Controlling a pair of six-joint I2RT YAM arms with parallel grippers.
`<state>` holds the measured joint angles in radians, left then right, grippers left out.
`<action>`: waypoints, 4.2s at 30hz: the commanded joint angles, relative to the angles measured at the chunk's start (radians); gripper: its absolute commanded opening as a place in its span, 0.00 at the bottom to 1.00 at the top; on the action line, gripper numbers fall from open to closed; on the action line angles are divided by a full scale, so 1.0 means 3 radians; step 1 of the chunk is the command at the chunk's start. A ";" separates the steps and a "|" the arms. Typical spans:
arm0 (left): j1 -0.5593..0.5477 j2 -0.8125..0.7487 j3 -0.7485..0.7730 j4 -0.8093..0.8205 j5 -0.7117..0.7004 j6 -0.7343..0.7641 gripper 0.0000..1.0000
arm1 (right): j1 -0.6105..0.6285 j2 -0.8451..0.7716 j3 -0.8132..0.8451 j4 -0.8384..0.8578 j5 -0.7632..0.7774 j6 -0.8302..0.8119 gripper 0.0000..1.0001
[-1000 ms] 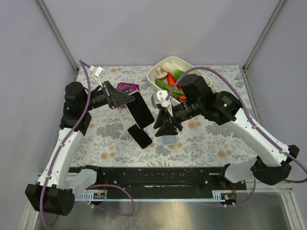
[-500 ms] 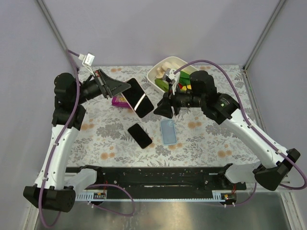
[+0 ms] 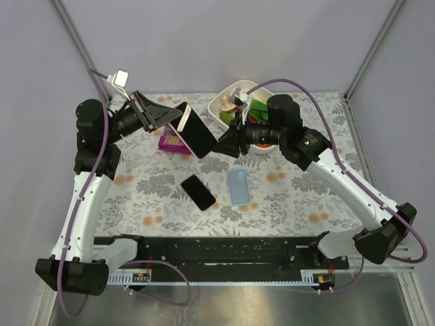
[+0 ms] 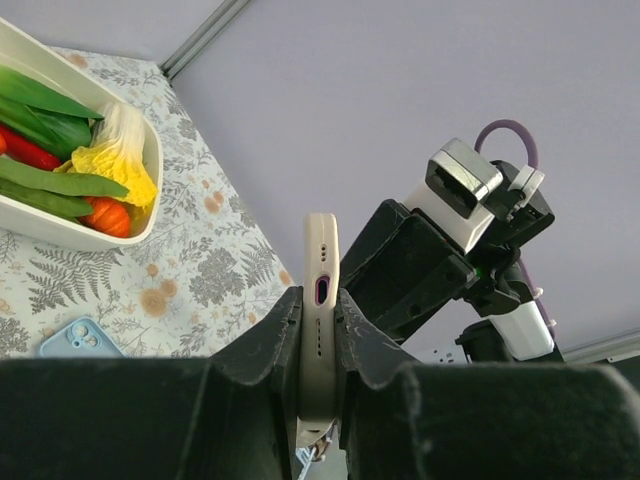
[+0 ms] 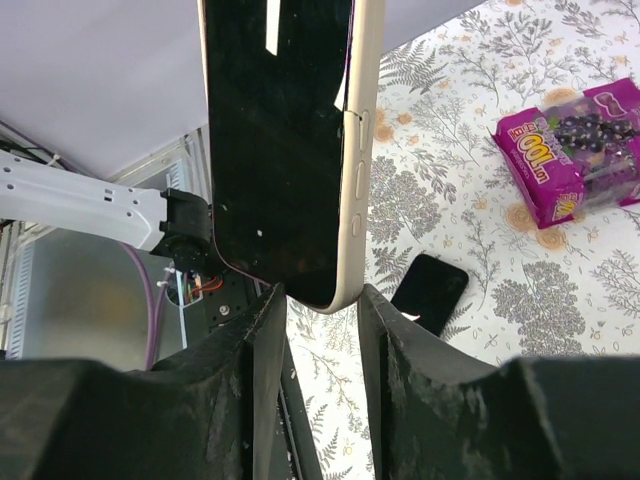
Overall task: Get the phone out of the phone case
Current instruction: Remove the phone case from the phone.
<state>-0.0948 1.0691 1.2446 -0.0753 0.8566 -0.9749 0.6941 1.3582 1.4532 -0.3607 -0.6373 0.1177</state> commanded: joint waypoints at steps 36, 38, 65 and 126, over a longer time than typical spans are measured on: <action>0.0086 -0.0296 -0.0927 0.1934 -0.0089 -0.1021 0.00 | -0.0268 0.0023 -0.1173 0.3237 -0.1353 0.1924 0.43; 0.0086 -0.0301 -0.0897 0.1765 -0.0109 -0.0883 0.00 | -0.0263 0.0013 -0.1178 0.3263 -0.1338 0.1944 0.47; -0.0369 -0.0373 -0.0641 0.0849 0.0284 0.0105 0.00 | -0.0340 0.0417 -0.0610 0.2776 -0.1465 0.1852 0.59; -0.1468 0.0803 0.1021 -0.3528 0.0274 0.4160 0.00 | 0.0028 0.0622 0.0458 -0.1221 -0.1762 -0.1011 0.00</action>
<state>-0.5049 1.3075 1.5177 -1.1542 0.9417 0.2317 0.6960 1.5681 1.5352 -0.7132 -1.1587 -0.1986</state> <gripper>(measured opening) 0.107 0.166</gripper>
